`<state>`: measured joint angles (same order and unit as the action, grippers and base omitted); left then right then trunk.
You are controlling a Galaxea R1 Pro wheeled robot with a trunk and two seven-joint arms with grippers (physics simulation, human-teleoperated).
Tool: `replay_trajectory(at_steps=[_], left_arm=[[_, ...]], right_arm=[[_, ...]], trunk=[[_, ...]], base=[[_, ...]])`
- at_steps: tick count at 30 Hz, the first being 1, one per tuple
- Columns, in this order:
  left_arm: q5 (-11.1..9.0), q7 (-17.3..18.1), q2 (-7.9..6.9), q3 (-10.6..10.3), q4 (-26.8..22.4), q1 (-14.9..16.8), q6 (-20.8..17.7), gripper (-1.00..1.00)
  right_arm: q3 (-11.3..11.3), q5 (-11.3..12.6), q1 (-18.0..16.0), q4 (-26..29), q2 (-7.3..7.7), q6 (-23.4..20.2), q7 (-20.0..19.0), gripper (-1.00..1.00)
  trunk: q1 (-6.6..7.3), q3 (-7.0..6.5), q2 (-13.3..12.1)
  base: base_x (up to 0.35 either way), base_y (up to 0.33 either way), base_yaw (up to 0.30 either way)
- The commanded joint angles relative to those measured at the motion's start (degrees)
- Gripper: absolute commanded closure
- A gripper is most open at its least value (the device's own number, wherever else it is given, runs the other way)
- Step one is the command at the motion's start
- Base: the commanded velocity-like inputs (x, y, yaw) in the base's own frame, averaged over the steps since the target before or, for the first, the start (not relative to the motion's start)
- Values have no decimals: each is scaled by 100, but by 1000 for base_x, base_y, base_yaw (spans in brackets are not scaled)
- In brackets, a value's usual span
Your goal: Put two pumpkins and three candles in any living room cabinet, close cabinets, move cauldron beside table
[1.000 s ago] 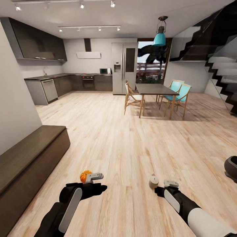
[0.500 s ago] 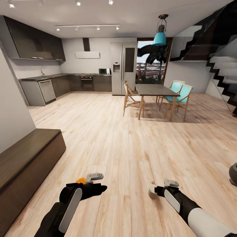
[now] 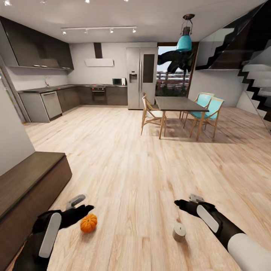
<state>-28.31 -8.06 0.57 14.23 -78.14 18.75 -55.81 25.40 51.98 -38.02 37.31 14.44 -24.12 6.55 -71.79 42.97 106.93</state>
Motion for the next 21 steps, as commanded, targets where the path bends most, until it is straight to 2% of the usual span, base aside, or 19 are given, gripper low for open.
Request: replay_trajectory(at_steps=[1, 2, 3, 5, 7, 8, 9, 11, 14, 15, 18, 20, 21], left_arm=[[-312, -50, -99, 128, 110, 8, -20, -100], [-595, -49, -213, 199, 223, 11, -14, -100], [-755, -48, -269, 224, 277, 11, -12, -100], [-1450, -37, -497, 280, 496, 13, -2, -100], [-2085, -32, -713, 305, 821, 14, 21, -100], [-2216, -31, -768, 309, 919, 14, 32, -100], [-2441, -24, -877, 315, 1099, 14, 65, -100], [-2764, 109, -1080, 322, 1414, 18, 157, -100], [-2937, 573, -1297, 325, 2033, 116, 405, -100], [-2944, 660, -1327, 323, 2159, 157, 457, -100], [-2957, 1134, -1465, 319, 2955, 397, 763, -100], [-2956, 1417, -1526, 314, 3300, 500, 931, -100], [-2953, 1451, -1533, 313, 3340, 512, 950, -100]], right_arm=[[41, 159, -4, 80, 127, -74, -124, -100], [42, 243, -4, 123, 228, -127, -282, -100], [42, 282, -4, 138, 270, -146, -360, -100], [43, 414, -3, 173, 396, -197, -644, -100], [48, 479, -3, 197, 457, -218, -817, -100], [49, 487, -3, 202, 465, -221, -843, -100], [51, 500, -3, 215, 477, -225, -880, -100], [56, 512, -3, 231, 490, -224, -921, -100], [59, 510, -3, 246, 497, -215, -946, -100], [58, 509, -3, 247, 497, -213, -947, -100], [60, 500, -3, 251, 498, -188, -952, -100], [61, 468, -3, 251, 499, -186, -954, -100], [61, 463, -3, 251, 499, -184, -954, -100]], trunk=[[-1, 6, 3], [-1, 6, 3], [-1, 6, 3], [-1, 6, 3], [-1, 6, 3], [-1, 6, 3], [-1, 6, 3], [-1, 6, 3], [-1, 6, 3], [-1, 6, 3], [-1, 6, 3], [-1, 6, 3], [-1, 6, 3]], base=[[93, 0, 0], [60, 0, 0], [48, 0, 0], [25, 0, 0], [10, 0, 0], [6, 0, 0], [4, 0, 0], [2, 0, 0], [0, 0, 0], [0, 0, 0], [0, 0, 0], [0, 0, 0], [0, 0, 0]])
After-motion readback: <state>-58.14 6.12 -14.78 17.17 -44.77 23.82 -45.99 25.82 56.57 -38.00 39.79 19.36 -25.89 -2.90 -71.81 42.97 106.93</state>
